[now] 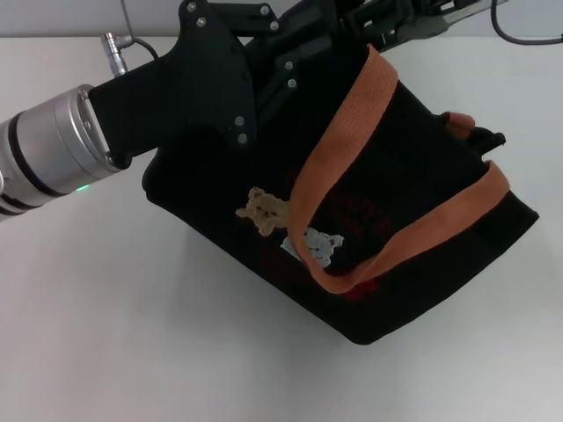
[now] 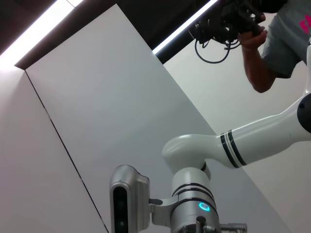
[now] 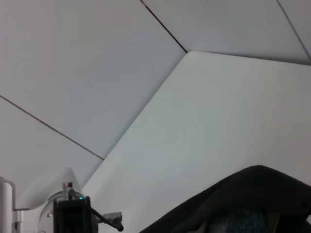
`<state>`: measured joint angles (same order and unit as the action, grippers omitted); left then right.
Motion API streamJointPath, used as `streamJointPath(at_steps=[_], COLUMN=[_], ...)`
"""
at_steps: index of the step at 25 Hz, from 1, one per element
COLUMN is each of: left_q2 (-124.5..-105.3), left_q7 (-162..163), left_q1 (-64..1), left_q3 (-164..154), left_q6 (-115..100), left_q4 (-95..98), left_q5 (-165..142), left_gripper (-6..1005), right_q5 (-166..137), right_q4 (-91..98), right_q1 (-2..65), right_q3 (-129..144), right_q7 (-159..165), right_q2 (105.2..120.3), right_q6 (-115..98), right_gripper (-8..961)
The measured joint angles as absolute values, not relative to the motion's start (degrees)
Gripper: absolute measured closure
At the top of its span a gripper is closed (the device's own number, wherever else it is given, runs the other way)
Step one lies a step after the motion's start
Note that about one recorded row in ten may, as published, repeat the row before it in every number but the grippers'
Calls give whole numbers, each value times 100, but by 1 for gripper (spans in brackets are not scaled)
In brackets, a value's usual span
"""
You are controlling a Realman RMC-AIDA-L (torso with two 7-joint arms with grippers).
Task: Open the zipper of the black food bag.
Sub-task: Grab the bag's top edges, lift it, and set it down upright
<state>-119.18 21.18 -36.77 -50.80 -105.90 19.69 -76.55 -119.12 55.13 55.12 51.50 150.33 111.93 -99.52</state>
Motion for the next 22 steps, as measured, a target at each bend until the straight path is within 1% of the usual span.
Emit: streamJointPath(at_steps=[5,10,15,19,22], left_q2=[-11918,-11918,-11918,-11918,-11918], left_q7=[2033,2027,2026,2025,2023], left_q1=[-3683,-3692,-3692,-3692,-3691], left_q3=[-5080,-5080,-5080,-5080,-5080], left_q6=[-10583,-10590,-10601,-10607,-10612], left_q4=[1969,1975,1965,1949,1940], left_q5=[-7655,-7655,-7655,-7655,-7655], left_gripper=[887,887,887,887,887], right_q5=[-11982,-12060,-12061,-12037,-12012], right_q4=[5476,5496,5532,5607,5795], right_q1=[5558,5563,5570,5567,5499], right_q3=[5160,5292,5373,5373,5341], right_q7=[15044,14943,14757,14622,14568], right_q2=[11227,11230,11233,11233,11237], right_q6=[-9951,-9945,-9951,-9982,-10027], right_gripper=[287,453,665,891,929])
